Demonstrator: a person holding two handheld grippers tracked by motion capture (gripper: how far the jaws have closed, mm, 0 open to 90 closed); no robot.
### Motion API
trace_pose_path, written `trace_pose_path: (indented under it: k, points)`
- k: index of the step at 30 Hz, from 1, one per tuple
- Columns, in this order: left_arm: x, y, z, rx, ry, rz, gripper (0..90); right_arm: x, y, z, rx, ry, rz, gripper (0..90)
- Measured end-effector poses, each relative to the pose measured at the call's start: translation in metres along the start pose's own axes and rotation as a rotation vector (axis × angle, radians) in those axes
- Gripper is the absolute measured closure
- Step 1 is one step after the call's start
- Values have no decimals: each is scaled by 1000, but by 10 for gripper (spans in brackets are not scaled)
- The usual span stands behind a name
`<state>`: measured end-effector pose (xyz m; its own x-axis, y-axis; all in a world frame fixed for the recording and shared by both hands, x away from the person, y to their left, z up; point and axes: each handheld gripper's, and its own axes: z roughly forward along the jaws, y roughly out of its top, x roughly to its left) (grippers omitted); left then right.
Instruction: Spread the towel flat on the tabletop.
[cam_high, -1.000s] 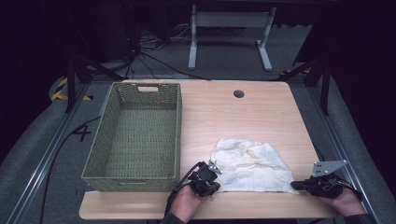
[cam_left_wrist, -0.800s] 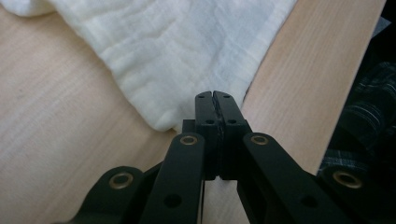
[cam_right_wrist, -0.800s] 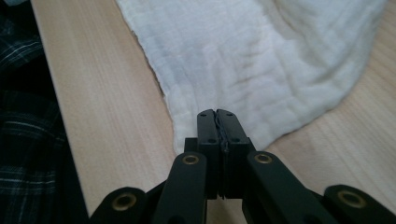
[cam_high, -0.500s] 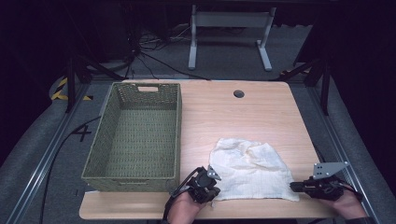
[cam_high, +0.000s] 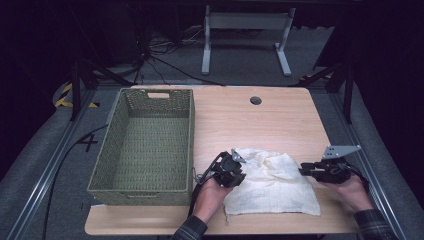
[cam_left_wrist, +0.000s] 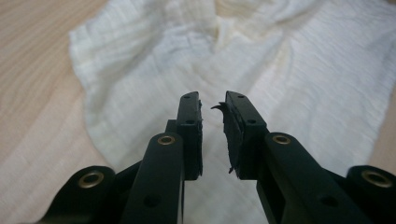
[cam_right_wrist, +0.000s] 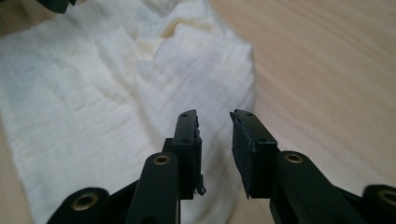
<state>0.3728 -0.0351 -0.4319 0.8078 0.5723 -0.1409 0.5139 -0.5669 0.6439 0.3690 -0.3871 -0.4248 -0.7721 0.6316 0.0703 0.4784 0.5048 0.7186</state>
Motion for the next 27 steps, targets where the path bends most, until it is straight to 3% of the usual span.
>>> trace_pose_path:
  k: [6, 9, 13, 16, 18, 22, 27]
  points:
    - [10, 4, 12, 11, 8, -3, 814, -15, 21, 17, -18, -25, 9, 698]
    - [14, 2, 15, 22, 11, 5, 888, -25, 27, 27, -23, -7, 30, 698]
    - [15, 1, 17, 32, 7, 2, 898, -28, 28, 35, -28, 32, 41, 692]
    - [15, -1, 23, 54, 13, 10, 898, -26, 29, 43, -5, 51, 32, 821]
    - [15, -2, 23, 50, 14, 1, 898, -23, 30, 41, -18, 43, 4, 884]
    - [13, -3, 23, 48, 27, 13, 898, -9, 34, 27, -63, 63, -38, 888]
    - [13, -4, 23, 45, 28, 10, 898, 26, 28, 16, -53, 104, -130, 888]
